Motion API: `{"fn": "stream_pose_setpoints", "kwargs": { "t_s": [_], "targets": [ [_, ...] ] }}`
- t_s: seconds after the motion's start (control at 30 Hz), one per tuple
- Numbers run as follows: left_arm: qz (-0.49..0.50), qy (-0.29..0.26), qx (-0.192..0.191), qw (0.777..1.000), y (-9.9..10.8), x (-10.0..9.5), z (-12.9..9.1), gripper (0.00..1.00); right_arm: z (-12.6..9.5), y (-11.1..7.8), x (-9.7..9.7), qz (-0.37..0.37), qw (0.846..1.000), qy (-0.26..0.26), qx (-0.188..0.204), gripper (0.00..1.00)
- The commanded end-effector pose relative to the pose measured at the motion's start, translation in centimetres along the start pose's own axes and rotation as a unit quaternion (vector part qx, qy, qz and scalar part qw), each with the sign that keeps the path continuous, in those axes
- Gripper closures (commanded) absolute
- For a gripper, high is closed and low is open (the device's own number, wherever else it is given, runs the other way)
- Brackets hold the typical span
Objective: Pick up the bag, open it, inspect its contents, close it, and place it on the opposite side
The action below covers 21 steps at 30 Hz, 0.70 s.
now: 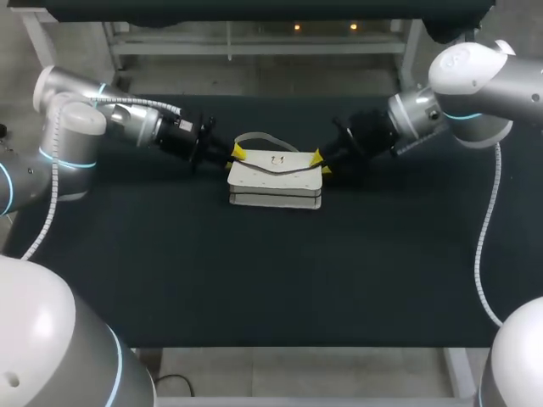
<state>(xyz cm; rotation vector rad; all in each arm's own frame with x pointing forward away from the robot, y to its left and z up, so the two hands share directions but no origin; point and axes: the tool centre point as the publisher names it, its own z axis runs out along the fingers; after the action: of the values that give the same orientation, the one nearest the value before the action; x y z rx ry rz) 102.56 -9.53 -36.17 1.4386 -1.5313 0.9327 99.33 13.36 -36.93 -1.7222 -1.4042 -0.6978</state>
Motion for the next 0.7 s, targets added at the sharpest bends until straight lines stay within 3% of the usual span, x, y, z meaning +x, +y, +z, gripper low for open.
{"fn": "stream_pose_setpoints", "kwargs": {
  "t_s": [0.03, 0.1, 0.13, 0.2, 0.27, 0.43, 0.47, 0.53, 0.7],
  "targets": [
    [0.001, -0.001, 0.005, 1.000, 0.3, 0.3, 0.0, 0.54, 0.1, -0.2, 0.0, 0.000, 1.000, 0.001, -0.002, 0.33],
    [0.000, 0.000, 0.005, 1.000, 0.1, 0.2, 0.0, 0.78, 0.1, -0.2, -0.1, 0.000, 1.000, 0.002, -0.002, 0.29],
    [-0.003, 0.000, 0.005, 1.000, 0.0, 0.1, 0.1, 1.00, 0.2, -0.2, -0.1, 0.001, 1.000, 0.003, -0.001, 0.28],
    [-0.006, -0.001, 0.005, 1.000, 0.0, -0.2, 0.3, 1.00, 0.3, -0.1, -0.2, 0.002, 1.000, 0.003, 0.000, 0.29],
    [-0.007, -0.002, 0.004, 1.000, 0.0, -0.4, 0.4, 1.00, 0.5, -0.1, -0.4, 0.005, 1.000, 0.004, 0.003, 0.45],
    [-0.011, -0.003, 0.003, 1.000, 0.0, -0.8, 0.6, 1.00, 0.6, 0.0, -0.6, 0.009, 1.000, 0.005, 0.004, 0.68],
    [-0.012, -0.003, 0.002, 1.000, 0.0, -0.9, 0.6, 1.00, 0.6, 0.1, -0.6, 0.009, 1.000, 0.005, 0.004, 0.75],
    [-0.014, -0.004, 0.002, 1.000, 0.0, -1.0, 0.7, 1.00, 0.7, 0.1, -0.7, 0.009, 1.000, 0.006, 0.004, 1.00],
    [-0.012, -0.003, 0.004, 1.000, 0.3, -0.8, 0.4, 1.00, 0.5, 0.1, -0.7, 0.008, 1.000, 0.006, 0.003, 1.00]
  ]
}}
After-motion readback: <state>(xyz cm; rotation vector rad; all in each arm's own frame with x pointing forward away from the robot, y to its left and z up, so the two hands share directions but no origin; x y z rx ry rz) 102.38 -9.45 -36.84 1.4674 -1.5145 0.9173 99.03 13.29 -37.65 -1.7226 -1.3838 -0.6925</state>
